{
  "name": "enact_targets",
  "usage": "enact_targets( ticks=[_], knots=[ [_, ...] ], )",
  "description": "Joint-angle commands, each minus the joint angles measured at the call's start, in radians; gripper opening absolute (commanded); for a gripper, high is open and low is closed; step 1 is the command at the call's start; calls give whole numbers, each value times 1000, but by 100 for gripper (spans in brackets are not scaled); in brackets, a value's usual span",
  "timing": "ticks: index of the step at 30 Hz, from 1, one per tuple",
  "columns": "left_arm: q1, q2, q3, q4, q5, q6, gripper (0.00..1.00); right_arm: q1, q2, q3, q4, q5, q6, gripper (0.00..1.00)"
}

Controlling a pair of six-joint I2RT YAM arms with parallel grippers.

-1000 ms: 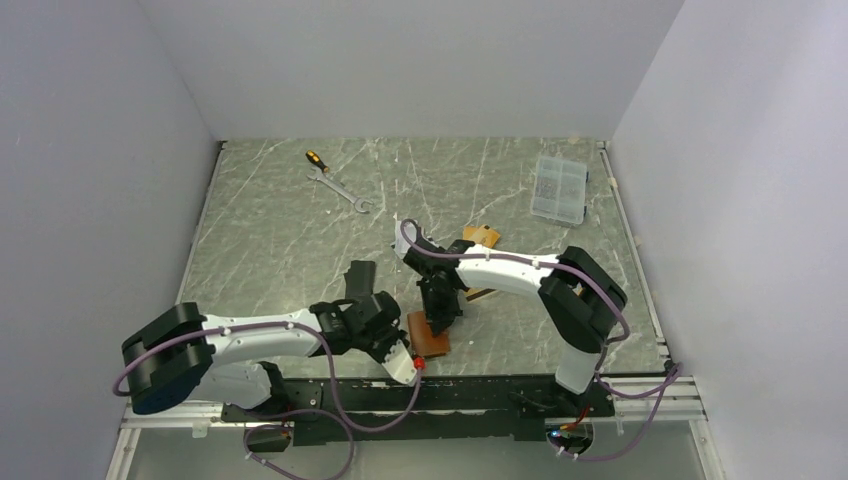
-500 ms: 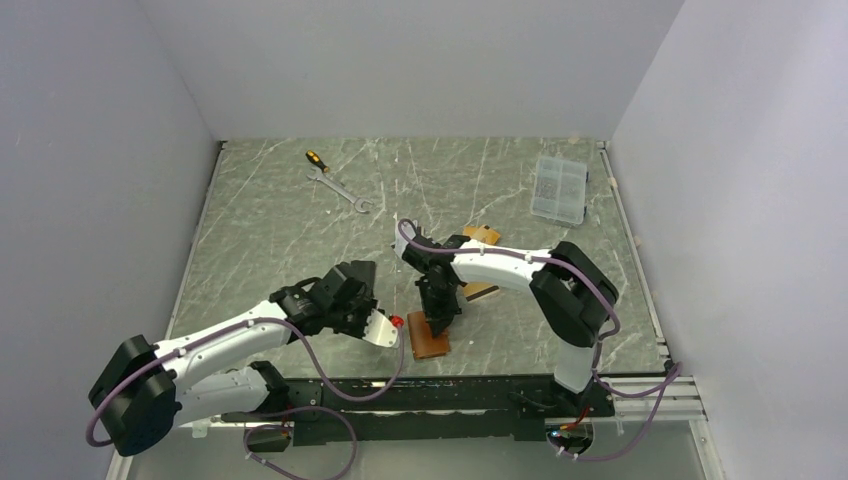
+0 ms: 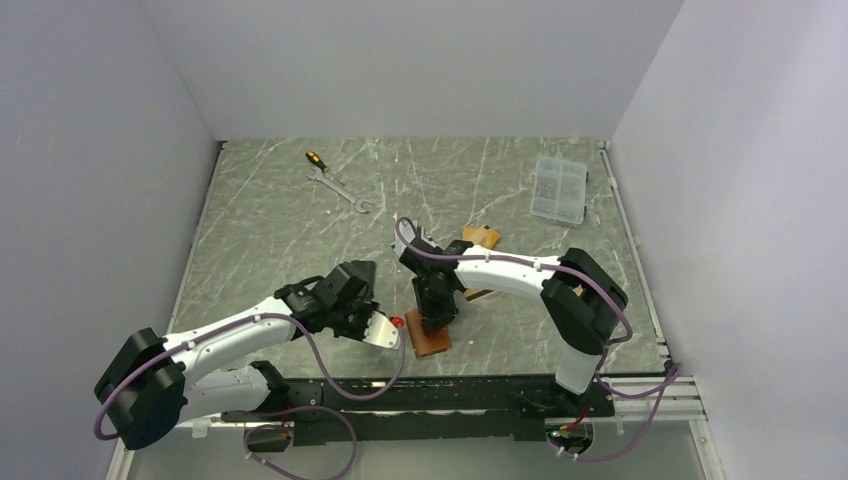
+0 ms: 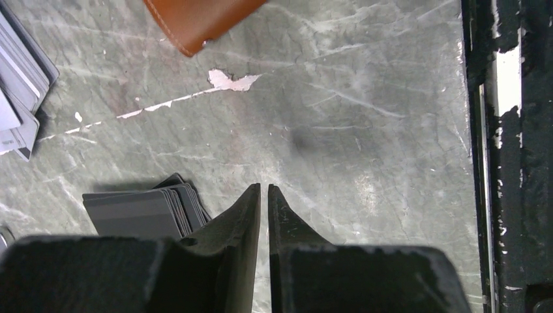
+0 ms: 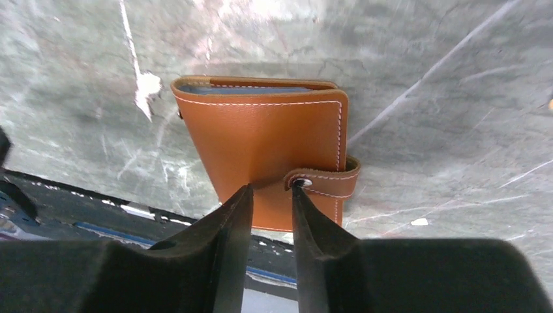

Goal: Put the credit cards into the card holder
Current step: Close the card holder at the center of the board.

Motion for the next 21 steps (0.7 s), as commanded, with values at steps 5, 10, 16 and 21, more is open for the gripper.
enact_targets(
  ticks=[5,10,16,21],
  knots=[
    [-25,44,49,38,76,23,17,8,-82,84,-37,103,26,37],
    [-74,69,33,76,39,32,17,17,-132,98,-77,110,42,38],
    [-98,80,34,114,40,21,17,32,-113,94,-133,190,33,38],
    [-143,97,38,143,36,6,17,75,-22,125,-165,245,23,39]
  ],
)
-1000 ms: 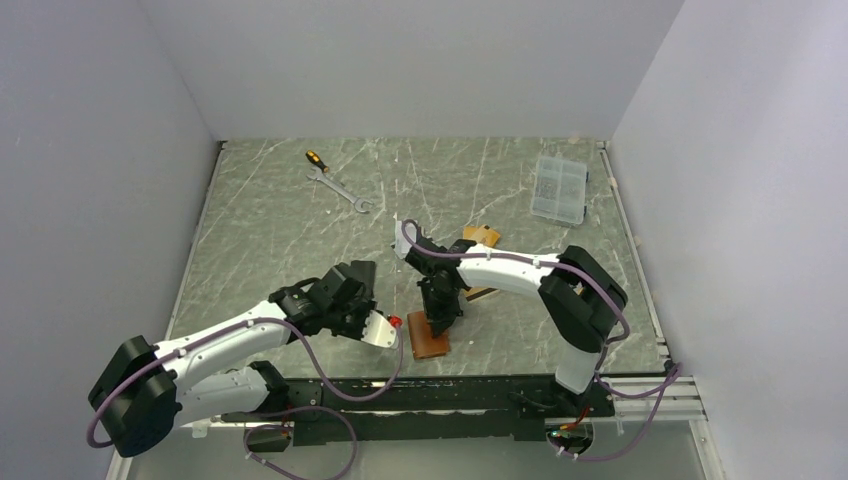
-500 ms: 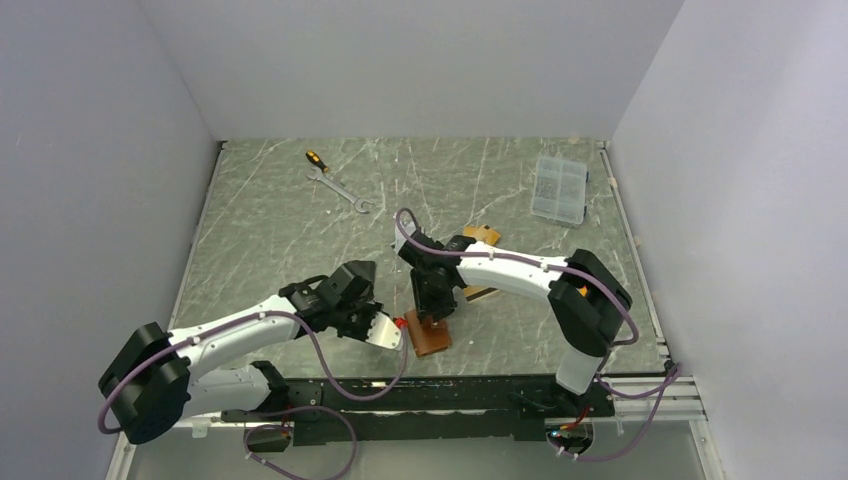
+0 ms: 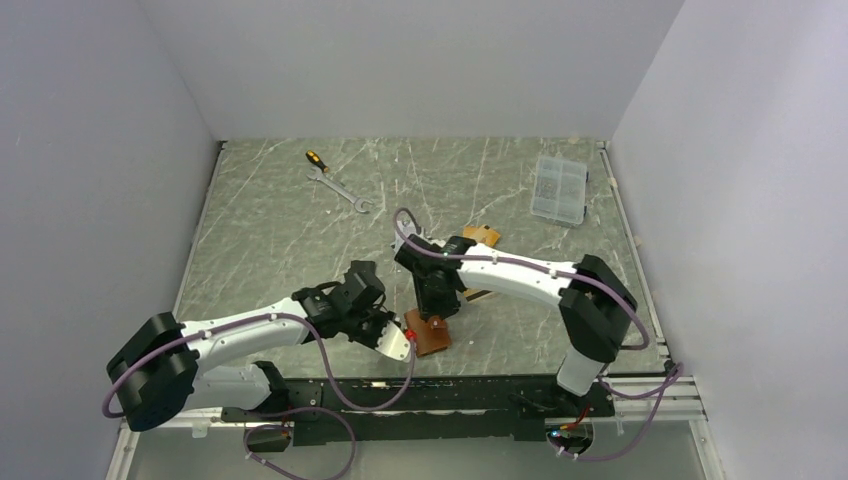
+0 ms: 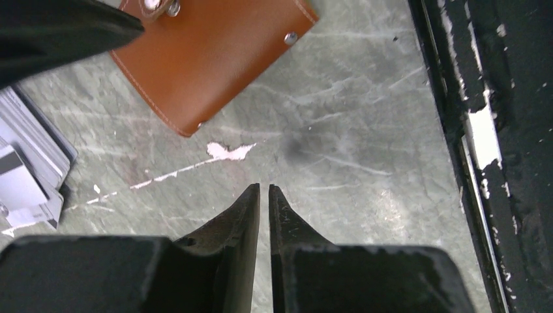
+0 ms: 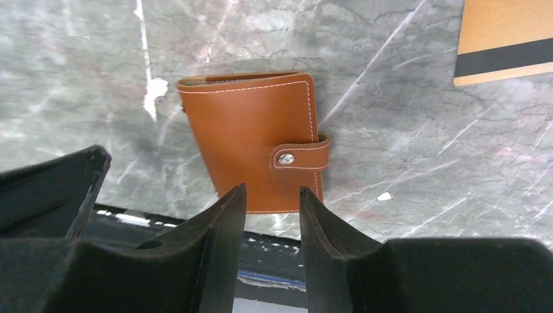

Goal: Put the credit cards into the card holder
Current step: Close the card holder at the center of the board.

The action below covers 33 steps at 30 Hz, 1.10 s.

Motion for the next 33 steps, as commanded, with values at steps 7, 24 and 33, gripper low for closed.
enact_targets(
  ticks=[7,24,33],
  knots=[
    [-80,34,22,70,-21,6,17,86,169,151,-125,163,-4,38],
    [-83,18,10,59,-22,10,16,122,215,172,-165,233,15,34],
    [-83,10,3,58,-30,14,16,124,222,162,-164,241,31,27]
  ],
)
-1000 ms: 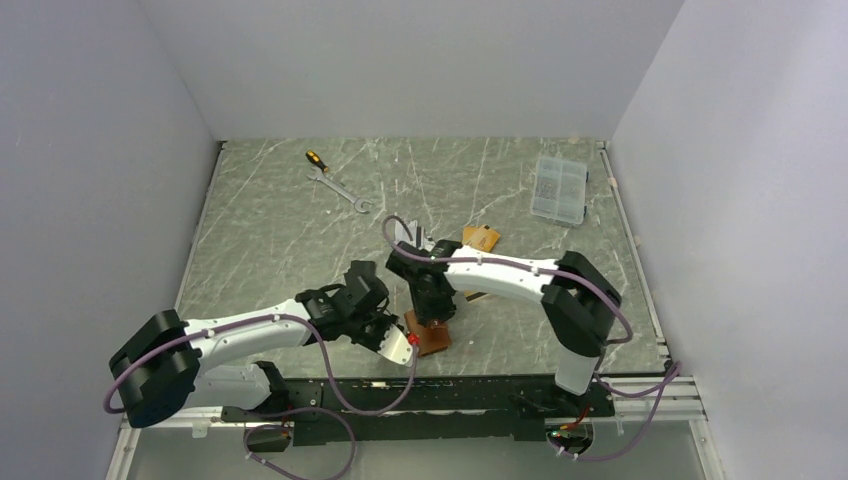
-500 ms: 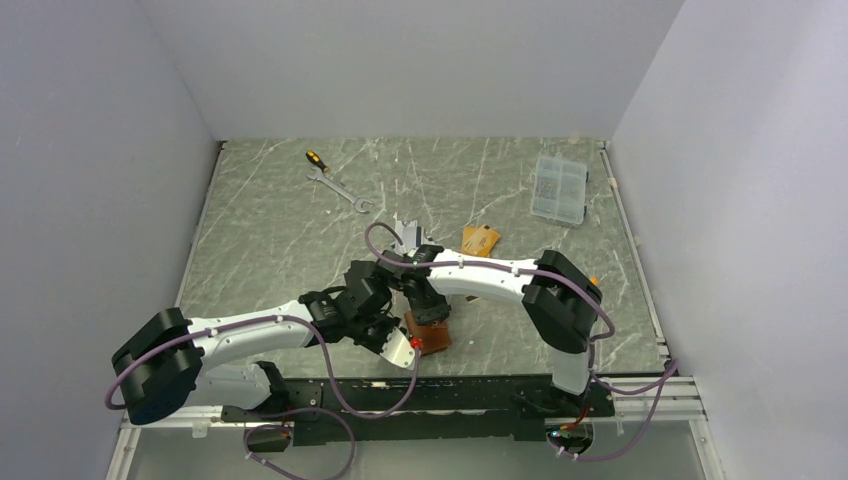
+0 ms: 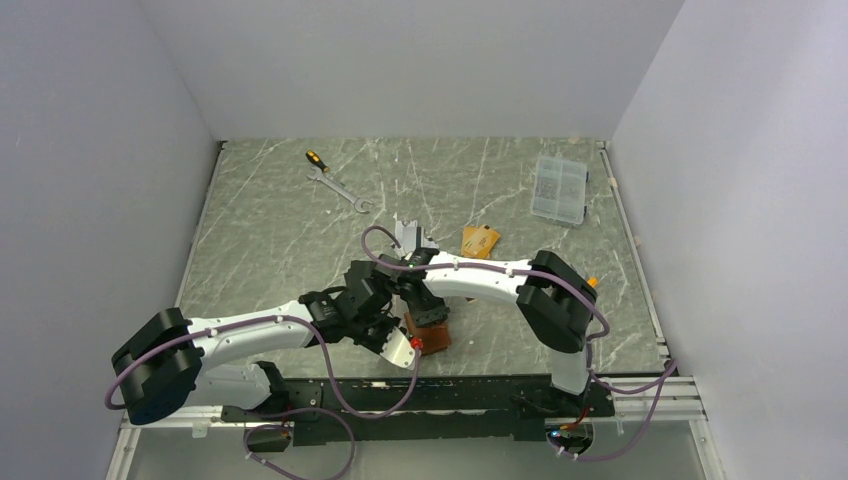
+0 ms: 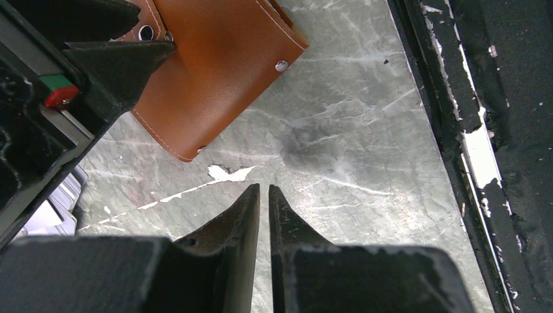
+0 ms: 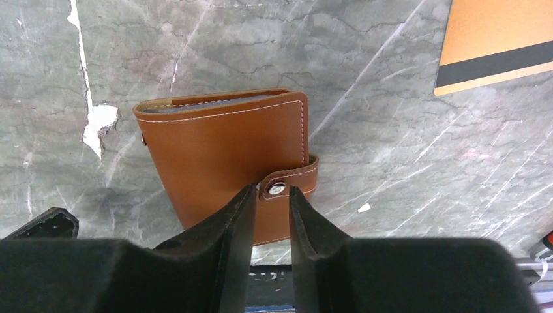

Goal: Put the credit cards into the card holder
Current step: Close the card holder at the center of the board.

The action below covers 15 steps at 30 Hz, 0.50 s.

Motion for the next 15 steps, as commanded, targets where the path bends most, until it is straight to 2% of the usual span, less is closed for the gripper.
enact_targets(
  ticks=[1,6,9,13,15],
  knots=[
    [-4,-24,3,6,4,13,16,3,5,19,-26,36,26,26],
    [-4,-27,5,-3,3,14,16,3,-12,16,-34,60,38,16],
    [-4,-27,5,-4,4,13,16,4,-14,26,-60,91,43,13],
    [-4,-24,6,-4,8,13,16,6,-34,17,-57,106,51,0],
    [-5,-21,10,-4,12,15,17,7,-44,14,-58,113,54,0]
  ],
)
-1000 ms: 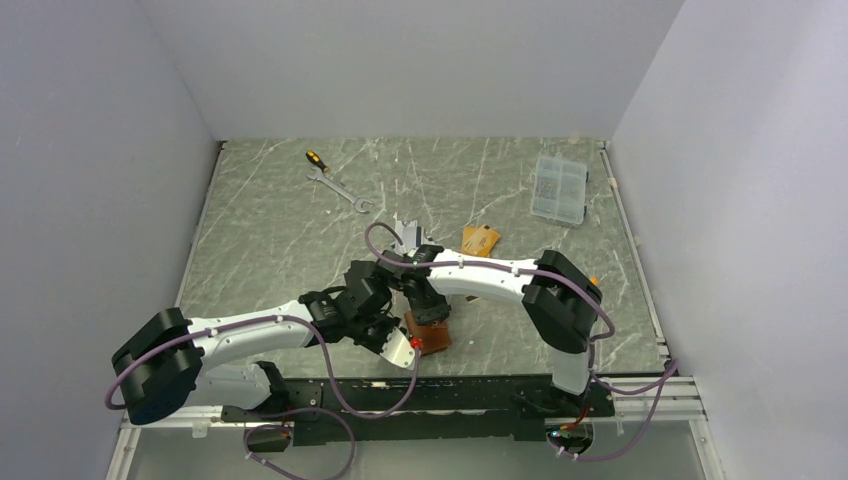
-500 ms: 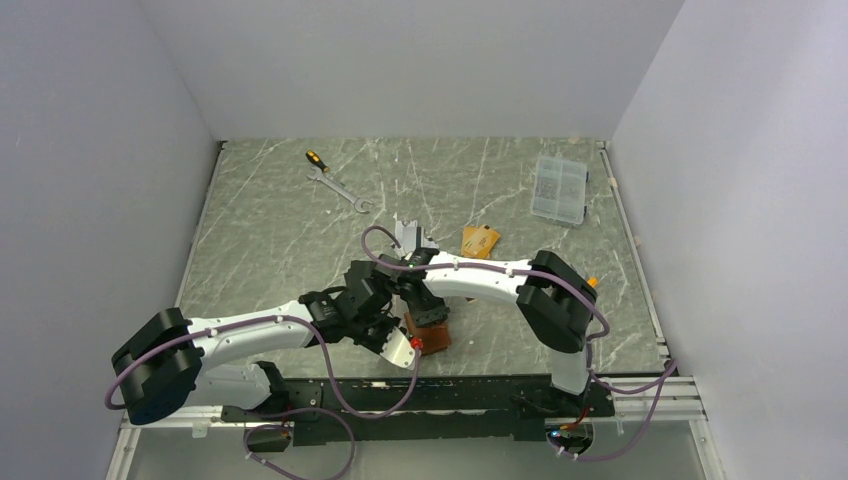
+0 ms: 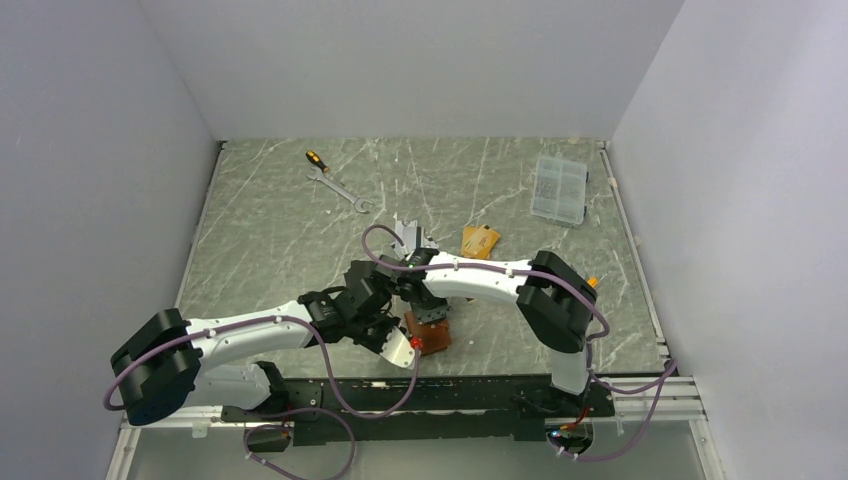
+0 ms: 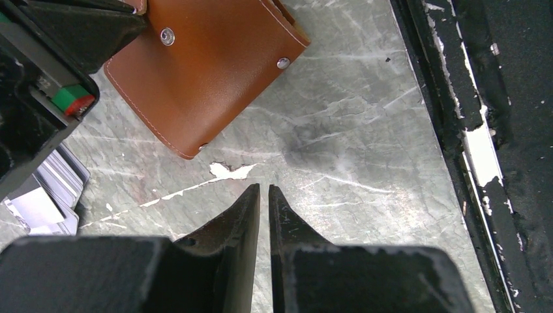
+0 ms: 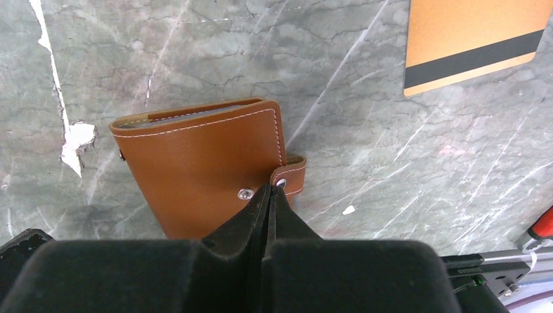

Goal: Put the credit cards into the card holder
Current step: Close the card holder at the center of the board.

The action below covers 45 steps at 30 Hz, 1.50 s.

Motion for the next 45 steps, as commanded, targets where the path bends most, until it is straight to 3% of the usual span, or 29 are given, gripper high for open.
enact_targets(
  ticks=[1,12,21,45],
  knots=[
    [-6,-11,11,3,20,15,17,5,-49,14,-37,54,21,0],
    [-84,59,8,105,-43,54,17,-5,-143,-53,-25,59,45,0],
    [-120,97,-34,240,-104,89,19,-73,-245,-206,196,-186,21,0],
    [-131,172,-15,243,-102,116,20,-97,-229,-260,313,-293,7,0]
  ],
)
